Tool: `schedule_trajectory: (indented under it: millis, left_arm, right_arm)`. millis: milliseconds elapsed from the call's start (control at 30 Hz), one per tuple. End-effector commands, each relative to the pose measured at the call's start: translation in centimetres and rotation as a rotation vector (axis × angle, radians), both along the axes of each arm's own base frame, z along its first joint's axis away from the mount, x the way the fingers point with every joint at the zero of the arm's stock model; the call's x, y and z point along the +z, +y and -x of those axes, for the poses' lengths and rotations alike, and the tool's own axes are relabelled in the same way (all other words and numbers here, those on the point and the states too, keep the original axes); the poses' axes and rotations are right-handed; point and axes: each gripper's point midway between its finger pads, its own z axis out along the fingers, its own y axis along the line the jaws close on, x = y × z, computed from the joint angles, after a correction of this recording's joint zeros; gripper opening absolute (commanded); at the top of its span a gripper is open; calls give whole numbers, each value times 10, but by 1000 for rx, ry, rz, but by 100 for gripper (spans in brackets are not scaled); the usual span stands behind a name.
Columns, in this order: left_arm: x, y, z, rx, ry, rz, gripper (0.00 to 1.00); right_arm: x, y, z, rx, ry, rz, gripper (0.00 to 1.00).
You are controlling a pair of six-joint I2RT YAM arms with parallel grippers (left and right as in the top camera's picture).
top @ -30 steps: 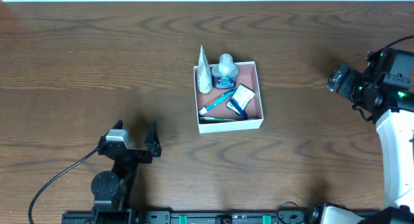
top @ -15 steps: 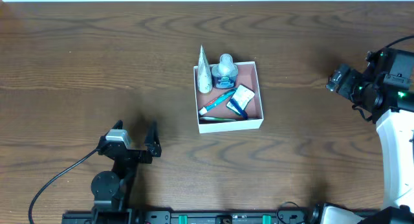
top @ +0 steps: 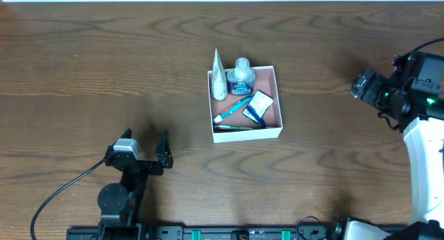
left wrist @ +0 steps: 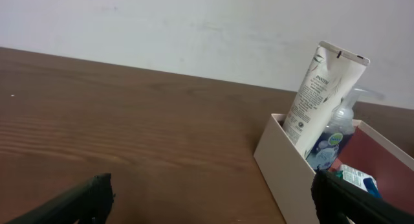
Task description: Pack container
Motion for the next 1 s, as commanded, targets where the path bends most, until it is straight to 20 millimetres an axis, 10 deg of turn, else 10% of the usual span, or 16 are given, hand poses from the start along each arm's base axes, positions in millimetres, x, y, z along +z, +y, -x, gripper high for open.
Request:
schedule_trajectory:
  millis: [0,367,967]
  left_arm:
    - [-15,0,1,-2,49,1,98]
    - [-15,0,1,-2,49,1,98]
    - [-15,0,1,-2,49,1,98]
  right_arm:
    - [27,5,3,2,-73,17,99]
    - [132,87,51,263,-418,109,99]
    - [146,75,102,221,-1160,356,99]
